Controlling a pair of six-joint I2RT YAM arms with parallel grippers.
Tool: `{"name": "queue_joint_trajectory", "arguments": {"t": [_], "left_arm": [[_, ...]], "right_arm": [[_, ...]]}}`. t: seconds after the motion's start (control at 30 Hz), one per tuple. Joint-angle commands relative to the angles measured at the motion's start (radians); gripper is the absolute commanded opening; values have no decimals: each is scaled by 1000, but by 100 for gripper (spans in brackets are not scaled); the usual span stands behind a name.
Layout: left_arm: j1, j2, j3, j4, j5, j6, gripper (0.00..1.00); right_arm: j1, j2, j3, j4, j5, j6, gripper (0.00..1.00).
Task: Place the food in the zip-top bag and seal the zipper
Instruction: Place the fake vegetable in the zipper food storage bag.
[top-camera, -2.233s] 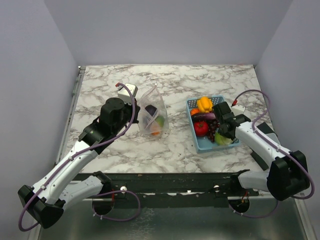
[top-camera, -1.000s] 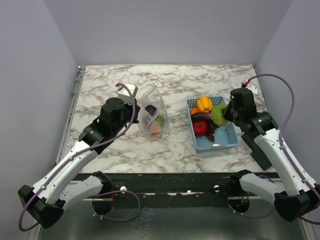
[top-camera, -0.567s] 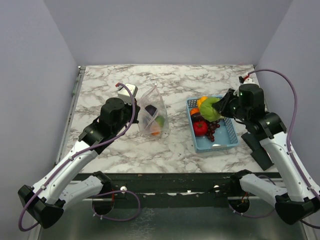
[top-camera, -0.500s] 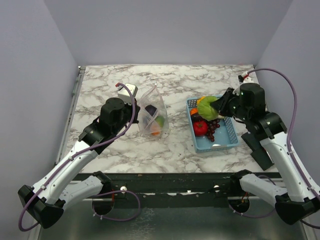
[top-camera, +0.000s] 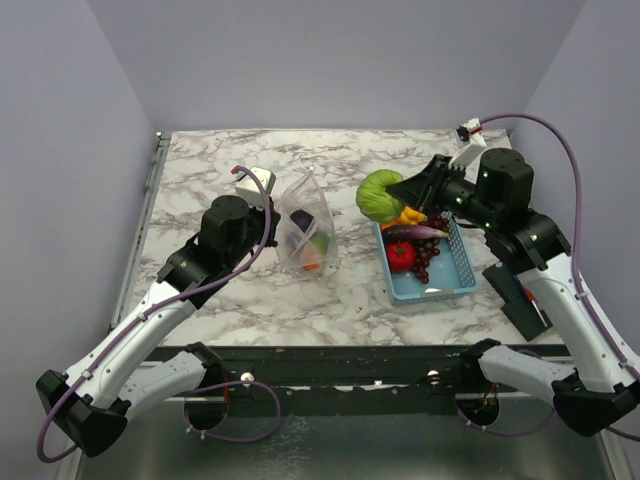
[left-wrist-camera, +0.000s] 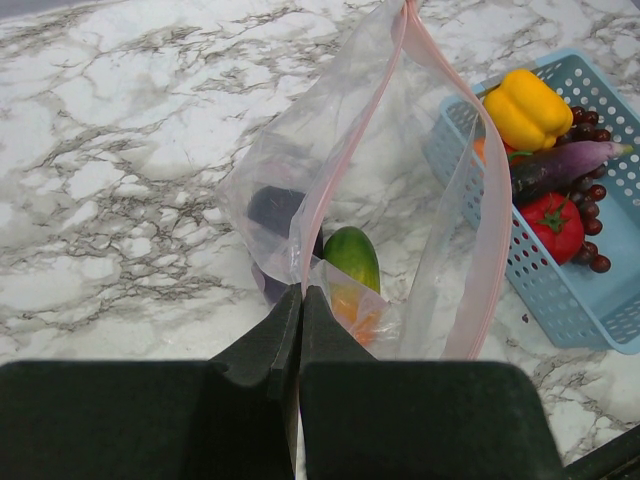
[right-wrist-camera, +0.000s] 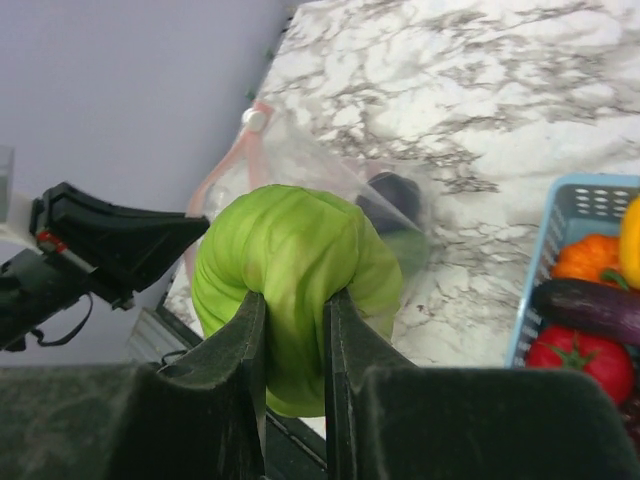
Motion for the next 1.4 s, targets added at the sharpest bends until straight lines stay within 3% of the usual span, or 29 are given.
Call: {"name": "queue_joint_trajectory", "arguments": {"t": [0.0, 0.17, 0.33, 0.87, 1.37], "left_arm": [[6, -3, -11, 16, 15, 2, 0], [6, -3, -11, 16, 15, 3, 0], [6, 0, -12, 15, 16, 3, 0], [7, 6, -10, 15, 20, 0, 0], [7, 0, -11, 17, 17, -8, 0]], "right_arm": [[110, 54, 60, 86, 13, -1, 1], [263, 143, 130, 98, 136, -53, 1], [318, 227, 184, 127, 149, -76, 1], [399, 415, 282, 177, 186, -106, 1], [434, 479, 198, 127, 412, -177, 1]]}}
